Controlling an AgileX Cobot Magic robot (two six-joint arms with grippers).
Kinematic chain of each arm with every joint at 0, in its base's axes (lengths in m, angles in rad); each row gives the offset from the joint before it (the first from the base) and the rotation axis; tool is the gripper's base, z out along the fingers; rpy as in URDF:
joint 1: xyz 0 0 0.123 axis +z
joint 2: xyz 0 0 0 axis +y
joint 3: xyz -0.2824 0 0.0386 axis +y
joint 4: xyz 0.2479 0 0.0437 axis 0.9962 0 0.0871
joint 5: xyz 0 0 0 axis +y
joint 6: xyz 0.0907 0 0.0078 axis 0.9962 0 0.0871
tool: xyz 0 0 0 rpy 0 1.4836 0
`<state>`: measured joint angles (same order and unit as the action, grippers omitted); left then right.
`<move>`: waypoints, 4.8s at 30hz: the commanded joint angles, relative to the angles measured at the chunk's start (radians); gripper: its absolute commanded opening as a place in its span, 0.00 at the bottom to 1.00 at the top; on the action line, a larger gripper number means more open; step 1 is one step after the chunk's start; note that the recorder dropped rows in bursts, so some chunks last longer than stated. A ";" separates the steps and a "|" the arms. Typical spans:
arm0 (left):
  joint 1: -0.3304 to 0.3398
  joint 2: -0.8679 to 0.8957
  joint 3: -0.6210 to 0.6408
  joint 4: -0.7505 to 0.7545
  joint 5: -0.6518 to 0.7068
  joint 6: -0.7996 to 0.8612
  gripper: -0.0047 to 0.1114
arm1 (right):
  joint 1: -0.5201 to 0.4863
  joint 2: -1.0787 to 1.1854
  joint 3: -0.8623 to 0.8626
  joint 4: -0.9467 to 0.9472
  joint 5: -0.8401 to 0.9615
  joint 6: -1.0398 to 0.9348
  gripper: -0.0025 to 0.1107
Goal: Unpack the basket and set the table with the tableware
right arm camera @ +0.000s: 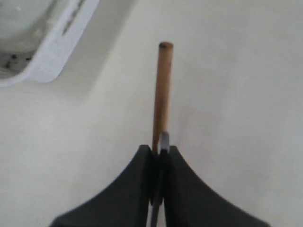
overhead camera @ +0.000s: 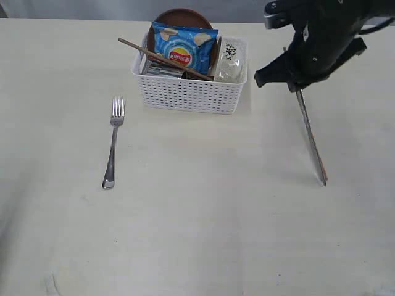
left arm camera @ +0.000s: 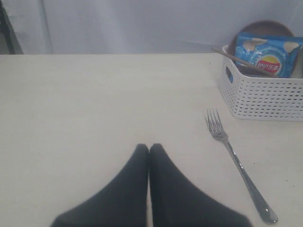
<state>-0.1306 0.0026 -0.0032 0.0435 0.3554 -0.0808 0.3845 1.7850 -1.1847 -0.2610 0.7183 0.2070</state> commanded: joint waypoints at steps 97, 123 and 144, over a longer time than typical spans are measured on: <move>0.002 -0.003 0.003 0.009 -0.011 -0.004 0.04 | -0.033 0.221 -0.037 0.164 -0.204 -0.061 0.02; 0.002 -0.003 0.003 0.009 -0.011 -0.004 0.04 | -0.033 0.220 -0.037 -0.021 -0.194 0.133 0.02; 0.002 -0.003 0.003 0.009 -0.011 -0.004 0.04 | -0.033 0.223 -0.035 0.031 -0.114 0.085 0.02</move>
<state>-0.1306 0.0026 -0.0032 0.0435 0.3554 -0.0808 0.3575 2.0083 -1.2202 -0.2331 0.5988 0.3105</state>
